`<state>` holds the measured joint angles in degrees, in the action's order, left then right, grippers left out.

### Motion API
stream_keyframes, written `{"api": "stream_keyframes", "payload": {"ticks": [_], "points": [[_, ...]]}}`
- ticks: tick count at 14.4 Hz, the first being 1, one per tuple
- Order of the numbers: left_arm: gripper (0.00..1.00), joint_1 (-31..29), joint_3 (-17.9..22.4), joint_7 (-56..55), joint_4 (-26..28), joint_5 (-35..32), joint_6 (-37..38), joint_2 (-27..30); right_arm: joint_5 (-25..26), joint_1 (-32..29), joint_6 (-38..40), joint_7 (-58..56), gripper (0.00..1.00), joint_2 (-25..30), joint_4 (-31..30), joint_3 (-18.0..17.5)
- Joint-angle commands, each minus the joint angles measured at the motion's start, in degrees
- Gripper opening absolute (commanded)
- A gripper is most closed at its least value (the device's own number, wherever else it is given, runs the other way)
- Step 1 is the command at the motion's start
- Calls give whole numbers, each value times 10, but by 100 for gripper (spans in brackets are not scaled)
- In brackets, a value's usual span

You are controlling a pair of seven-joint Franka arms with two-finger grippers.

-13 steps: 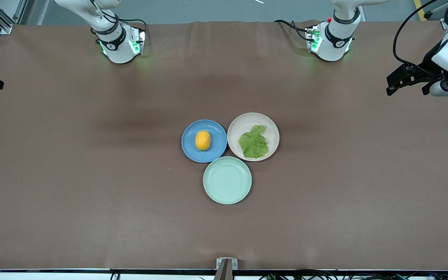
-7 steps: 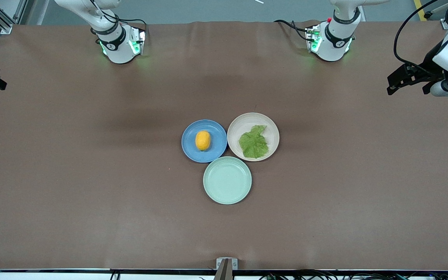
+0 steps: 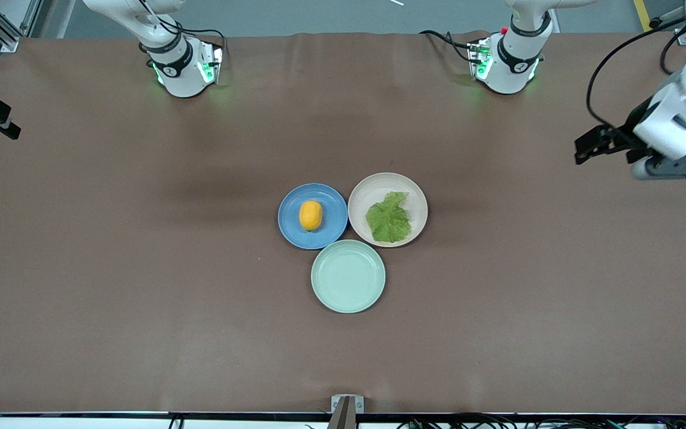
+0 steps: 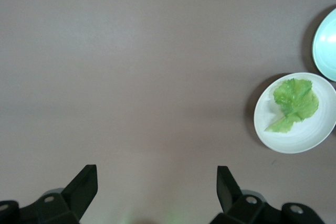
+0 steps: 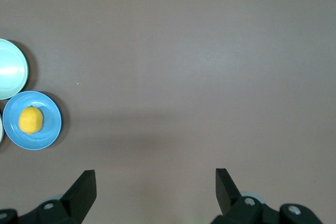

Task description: Pick lemon and lettuce from plates

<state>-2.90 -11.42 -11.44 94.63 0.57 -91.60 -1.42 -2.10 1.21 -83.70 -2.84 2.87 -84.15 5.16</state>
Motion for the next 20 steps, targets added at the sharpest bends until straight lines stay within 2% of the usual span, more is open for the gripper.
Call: {"api": "stream_keyframes", "payload": {"ticks": [1, 4, 6, 8, 11, 13, 15, 17, 20], "points": [[100, 3, -45, -118, 32, -10, -54, -21, -8, 41, -1, 14, 100, -10, 7, -1], [100, 3, -88, -233, 65, -10, -124, -55, -10, 139, -4, 98, 100, -47, 7, 0], [100, 16, -112, -343, 98, -14, -195, -71, -11, 192, -36, 173, 100, -71, 7, 0], [100, 50, -112, -448, 101, -14, -234, -112, -10, 232, -71, 197, 100, -98, 5, 0], [100, 102, -112, -544, 104, -39, -279, -167, -2, 301, -66, 200, 100, -162, 0, 1], [99, 121, -112, -626, 104, -64, -300, -201, -8, 338, -75, 254, 100, -199, 0, 0], [95, 141, -113, -706, 105, -66, -322, -237, -12, 373, -120, 282, 100, -229, -7, 0], [91, 160, -113, -807, 105, -66, -359, -269, -29, 388, -186, 317, 100, -238, -45, -1], [87, 175, -112, -903, 106, -67, -382, -299, -52, 393, -294, 319, 100, -257, -111, -1]]}}
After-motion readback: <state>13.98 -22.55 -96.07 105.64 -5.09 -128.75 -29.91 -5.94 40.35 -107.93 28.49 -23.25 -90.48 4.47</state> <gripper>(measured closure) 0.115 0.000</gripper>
